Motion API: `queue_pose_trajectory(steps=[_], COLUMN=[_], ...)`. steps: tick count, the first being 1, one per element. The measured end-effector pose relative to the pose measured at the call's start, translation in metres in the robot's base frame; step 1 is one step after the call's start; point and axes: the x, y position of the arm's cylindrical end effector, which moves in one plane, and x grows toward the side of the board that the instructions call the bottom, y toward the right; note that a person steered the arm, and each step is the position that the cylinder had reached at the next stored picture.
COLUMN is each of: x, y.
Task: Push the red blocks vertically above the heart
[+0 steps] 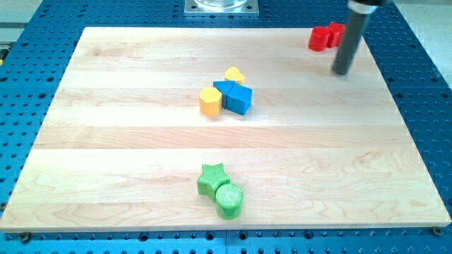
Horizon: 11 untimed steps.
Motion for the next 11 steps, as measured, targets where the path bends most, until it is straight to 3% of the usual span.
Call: queue_pose_trajectory(steps=[1,3,6,9,11], x=[-0.039,-0.102,-0.092,-0.020,-0.008], y=[0.038,0.036,-0.049,-0.189,-0.206])
